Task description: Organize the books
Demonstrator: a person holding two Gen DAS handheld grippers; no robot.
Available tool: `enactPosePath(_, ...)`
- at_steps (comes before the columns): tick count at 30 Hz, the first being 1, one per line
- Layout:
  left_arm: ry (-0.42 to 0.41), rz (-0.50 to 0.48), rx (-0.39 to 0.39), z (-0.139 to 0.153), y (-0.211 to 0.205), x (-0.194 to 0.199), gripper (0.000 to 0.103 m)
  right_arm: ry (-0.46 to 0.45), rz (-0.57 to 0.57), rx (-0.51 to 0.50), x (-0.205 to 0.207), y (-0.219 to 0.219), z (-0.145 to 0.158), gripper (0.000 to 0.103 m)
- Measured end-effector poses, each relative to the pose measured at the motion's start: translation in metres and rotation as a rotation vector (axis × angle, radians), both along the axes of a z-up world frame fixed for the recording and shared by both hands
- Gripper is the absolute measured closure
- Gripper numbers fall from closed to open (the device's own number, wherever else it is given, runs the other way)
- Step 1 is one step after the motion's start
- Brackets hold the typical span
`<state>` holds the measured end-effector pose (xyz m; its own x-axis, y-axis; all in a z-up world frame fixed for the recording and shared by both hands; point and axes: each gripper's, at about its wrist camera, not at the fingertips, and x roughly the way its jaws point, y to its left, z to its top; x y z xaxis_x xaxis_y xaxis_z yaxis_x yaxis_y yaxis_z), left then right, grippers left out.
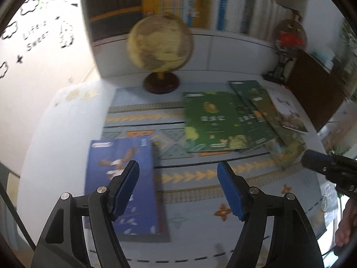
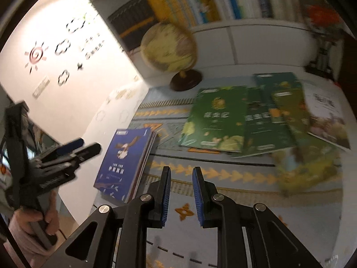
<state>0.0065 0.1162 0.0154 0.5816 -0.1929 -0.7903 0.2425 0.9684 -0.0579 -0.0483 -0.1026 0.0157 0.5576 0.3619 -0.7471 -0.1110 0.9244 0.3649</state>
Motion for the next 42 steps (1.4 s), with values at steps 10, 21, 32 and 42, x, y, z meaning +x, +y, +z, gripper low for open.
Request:
enactPosePath(10, 0.037, -0.086, -0.061, -0.004, -0.033, 0.009, 0.029, -0.103, -0.103, -0.085, -0.017, -0.042, 0.027, 0.050)
enactPosePath(21, 0.139, -0.064, -0.104, -0.044, -0.022, 0.066, 0.029, 0.008, -0.145, -0.034, 0.029, -0.056, -0.010, 0.050)
enactPosePath(32, 0.271, -0.063, -0.152, -0.101, -0.029, 0.121, 0.029, 0.121, -0.141, 0.066, 0.093, -0.050, -0.070, 0.050)
enactPosePath(42, 0.382, -0.049, -0.194, -0.157, -0.041, 0.163, 0.031, 0.250, -0.145, 0.158, 0.142, -0.051, -0.144, 0.050)
